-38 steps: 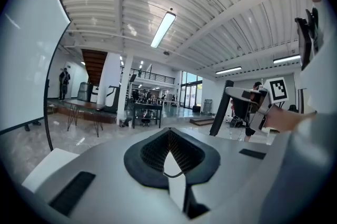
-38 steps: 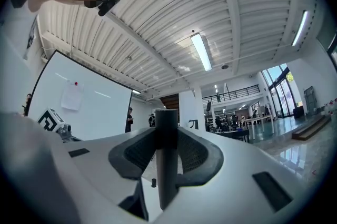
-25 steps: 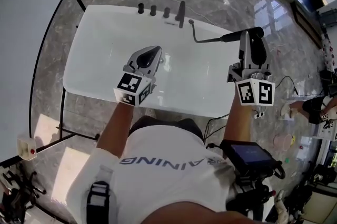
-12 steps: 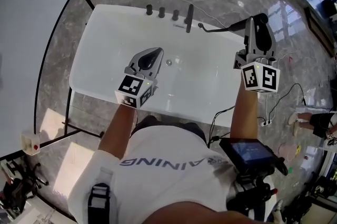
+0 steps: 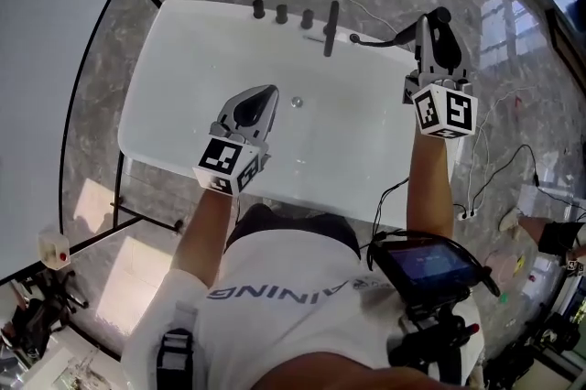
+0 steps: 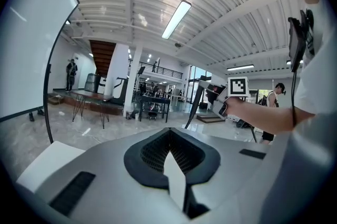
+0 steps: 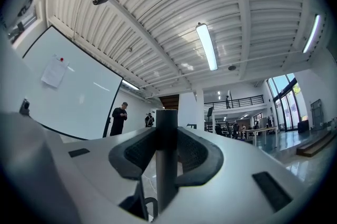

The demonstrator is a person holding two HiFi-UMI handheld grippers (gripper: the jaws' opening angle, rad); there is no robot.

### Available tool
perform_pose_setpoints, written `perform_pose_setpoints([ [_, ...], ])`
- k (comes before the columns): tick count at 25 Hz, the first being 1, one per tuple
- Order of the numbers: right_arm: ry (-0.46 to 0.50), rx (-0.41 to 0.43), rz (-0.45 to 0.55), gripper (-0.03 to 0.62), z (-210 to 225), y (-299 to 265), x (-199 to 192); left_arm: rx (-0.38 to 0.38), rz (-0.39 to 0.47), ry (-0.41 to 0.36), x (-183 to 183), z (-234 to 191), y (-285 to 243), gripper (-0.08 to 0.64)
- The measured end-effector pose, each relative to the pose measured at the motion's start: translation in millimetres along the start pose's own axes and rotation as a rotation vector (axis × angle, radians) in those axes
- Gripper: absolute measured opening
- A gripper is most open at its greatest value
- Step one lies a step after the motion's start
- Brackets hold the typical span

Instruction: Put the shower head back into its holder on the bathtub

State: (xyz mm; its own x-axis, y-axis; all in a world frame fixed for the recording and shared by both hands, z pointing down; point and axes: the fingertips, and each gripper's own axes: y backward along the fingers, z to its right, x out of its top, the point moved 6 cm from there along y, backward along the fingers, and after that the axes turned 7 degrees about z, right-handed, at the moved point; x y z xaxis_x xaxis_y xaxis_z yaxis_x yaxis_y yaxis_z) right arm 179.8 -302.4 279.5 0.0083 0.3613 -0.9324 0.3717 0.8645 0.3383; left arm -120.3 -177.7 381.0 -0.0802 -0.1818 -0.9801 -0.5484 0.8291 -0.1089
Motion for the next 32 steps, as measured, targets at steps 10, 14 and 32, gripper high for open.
perform_pose_setpoints([
  [10,-0.027,0.023,-0.078,0.126,13,-43,-118,0.049,0.016,-0.007,-37,-30,-22,0.014],
  [14,-0.040,0.057,-0.146,0.126,14,-59,-172,0.081,-0.007,0.011,-59,-42,-24,0.014],
  [32,-0.093,0.025,-0.310,0.124,35,-89,-362,0.121,-0.084,0.040,-145,-73,-33,0.014],
])
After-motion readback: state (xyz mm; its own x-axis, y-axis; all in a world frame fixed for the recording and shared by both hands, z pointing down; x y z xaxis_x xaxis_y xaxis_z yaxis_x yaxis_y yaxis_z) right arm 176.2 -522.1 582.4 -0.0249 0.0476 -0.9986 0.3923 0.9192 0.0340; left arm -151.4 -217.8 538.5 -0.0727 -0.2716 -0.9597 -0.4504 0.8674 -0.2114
